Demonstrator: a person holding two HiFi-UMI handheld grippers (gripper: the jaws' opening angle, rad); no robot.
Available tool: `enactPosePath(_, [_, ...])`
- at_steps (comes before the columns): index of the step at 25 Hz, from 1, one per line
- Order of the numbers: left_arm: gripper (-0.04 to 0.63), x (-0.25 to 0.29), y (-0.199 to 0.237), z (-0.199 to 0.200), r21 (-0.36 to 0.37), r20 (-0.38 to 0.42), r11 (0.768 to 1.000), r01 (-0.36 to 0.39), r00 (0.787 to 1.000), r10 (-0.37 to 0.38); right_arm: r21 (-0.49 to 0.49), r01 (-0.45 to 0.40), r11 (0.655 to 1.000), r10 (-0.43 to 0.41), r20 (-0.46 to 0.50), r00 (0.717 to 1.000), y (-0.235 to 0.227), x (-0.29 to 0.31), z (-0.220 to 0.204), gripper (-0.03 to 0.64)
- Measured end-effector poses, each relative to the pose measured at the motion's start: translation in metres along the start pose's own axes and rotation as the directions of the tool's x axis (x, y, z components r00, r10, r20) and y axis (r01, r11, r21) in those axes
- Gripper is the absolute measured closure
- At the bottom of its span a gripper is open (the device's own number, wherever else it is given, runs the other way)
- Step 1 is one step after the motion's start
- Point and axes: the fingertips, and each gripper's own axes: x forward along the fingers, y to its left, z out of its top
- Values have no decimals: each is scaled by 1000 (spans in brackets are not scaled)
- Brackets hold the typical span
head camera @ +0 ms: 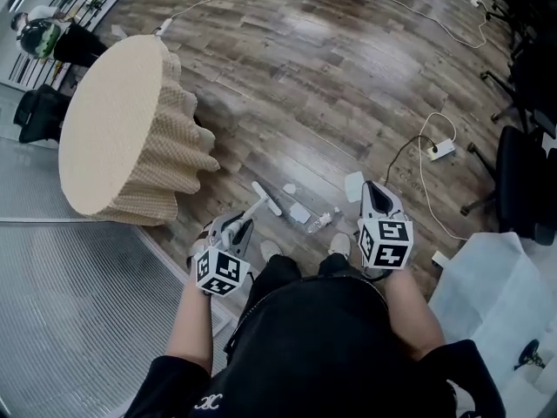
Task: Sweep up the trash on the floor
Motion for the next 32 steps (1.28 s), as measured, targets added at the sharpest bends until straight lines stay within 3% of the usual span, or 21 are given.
enactPosePath(5, [508,36,37,-5,135,10,989,56,998,-58,48,128,991,-128,-4,992,-9,2,4,603])
enactPosePath(10, [509,80,69,-20,259,53,949,178,979,-198,87,297,951,-299,2,954,6,-6,14,603])
enactPosePath(13, [509,108,84,-26,324,81,912,252,953,-292,55,415,908,-415,-9,910,12,-15,16,603])
enactPosePath(17, [509,124,88,-17,398,140,854,336,897,-418,79,550,832,-550,-21,835,13,-34,20,603])
enactPosePath(22, [509,130,64,8,460,181,801,384,843,-507,89,642,761,-644,-10,765,4,-62,21,603])
enactPosePath(27, [511,125,27,32,500,188,758,419,802,-567,110,675,730,-678,-15,735,-4,-88,7,603])
enactPosePath(32, [511,115,-12,50,520,188,725,451,768,-612,135,680,720,-683,-35,730,-18,-109,-13,603])
